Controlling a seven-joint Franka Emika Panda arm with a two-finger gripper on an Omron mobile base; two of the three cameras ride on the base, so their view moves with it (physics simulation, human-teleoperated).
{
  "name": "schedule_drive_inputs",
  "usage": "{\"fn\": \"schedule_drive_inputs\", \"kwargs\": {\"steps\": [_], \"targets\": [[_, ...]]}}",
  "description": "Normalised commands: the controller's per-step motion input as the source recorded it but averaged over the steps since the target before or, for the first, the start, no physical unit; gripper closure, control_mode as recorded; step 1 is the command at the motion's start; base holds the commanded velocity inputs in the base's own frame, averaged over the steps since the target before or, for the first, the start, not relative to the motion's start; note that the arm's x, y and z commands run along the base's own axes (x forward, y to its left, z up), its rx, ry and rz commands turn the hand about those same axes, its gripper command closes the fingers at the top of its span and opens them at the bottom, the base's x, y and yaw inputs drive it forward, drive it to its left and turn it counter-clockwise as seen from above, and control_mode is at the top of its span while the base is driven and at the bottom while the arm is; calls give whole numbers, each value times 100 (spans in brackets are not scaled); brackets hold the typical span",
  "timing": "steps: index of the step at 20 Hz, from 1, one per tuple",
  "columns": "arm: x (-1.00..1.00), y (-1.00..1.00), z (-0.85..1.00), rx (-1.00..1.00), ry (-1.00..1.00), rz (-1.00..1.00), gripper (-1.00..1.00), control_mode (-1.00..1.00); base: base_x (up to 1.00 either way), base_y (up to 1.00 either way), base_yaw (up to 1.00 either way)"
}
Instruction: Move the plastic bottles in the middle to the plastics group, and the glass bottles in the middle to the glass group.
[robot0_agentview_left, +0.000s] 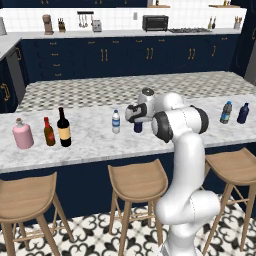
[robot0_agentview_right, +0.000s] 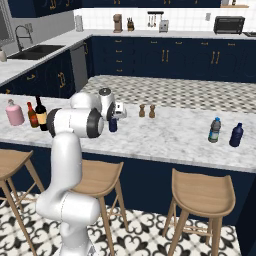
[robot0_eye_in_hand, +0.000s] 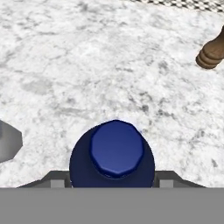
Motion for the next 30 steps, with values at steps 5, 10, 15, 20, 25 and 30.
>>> {"fn": "schedule_drive_inputs", "kwargs": {"steps": [5, 10, 15, 20, 25, 30], "targets": [[-20, -27, 1, 0, -2, -1, 100, -100, 0, 0, 0], [-36, -55, 8, 0, -3, -3, 100, -100, 0, 0, 0], [-31, -71, 16, 0, 0, -3, 100, -100, 0, 0, 0], [-28, -74, 32, 0, 0, -2, 100, -100, 0, 0, 0], [-31, -74, 36, 0, 0, -1, 100, -100, 0, 0, 0], [-43, -83, 21, 3, 0, -1, 100, -100, 0, 0, 0]]}}
